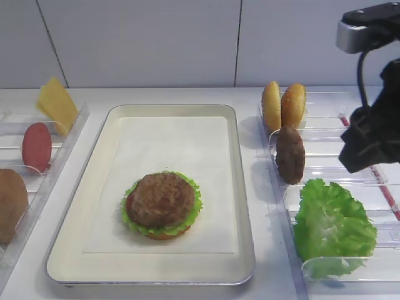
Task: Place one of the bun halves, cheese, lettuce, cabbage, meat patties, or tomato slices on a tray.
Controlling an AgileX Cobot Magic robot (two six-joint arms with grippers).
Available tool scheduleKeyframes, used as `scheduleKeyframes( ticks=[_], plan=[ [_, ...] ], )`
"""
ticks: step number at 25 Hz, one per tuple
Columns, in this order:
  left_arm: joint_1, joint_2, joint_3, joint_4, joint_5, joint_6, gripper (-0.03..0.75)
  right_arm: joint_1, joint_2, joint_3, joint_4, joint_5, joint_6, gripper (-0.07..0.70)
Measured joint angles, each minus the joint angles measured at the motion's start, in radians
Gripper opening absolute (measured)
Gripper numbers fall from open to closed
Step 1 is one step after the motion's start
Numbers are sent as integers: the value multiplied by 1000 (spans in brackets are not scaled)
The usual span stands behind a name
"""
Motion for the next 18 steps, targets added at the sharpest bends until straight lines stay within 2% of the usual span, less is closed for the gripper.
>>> scheduleKeyframes(
  ticks=[6, 11, 14, 18],
  plan=[
    [0, 0, 0, 0, 0, 0, 422, 0, -167, 87, -165, -10, 124, 435],
    [0, 0, 0, 0, 0, 0, 422, 0, -298, 135, -260, 6, 225, 432],
    [0, 0, 0, 0, 0, 0, 422, 0, -367, 164, -321, 36, 276, 432],
    [0, 0, 0, 0, 0, 0, 422, 0, -468, 199, -335, 89, 292, 431]
  ],
)
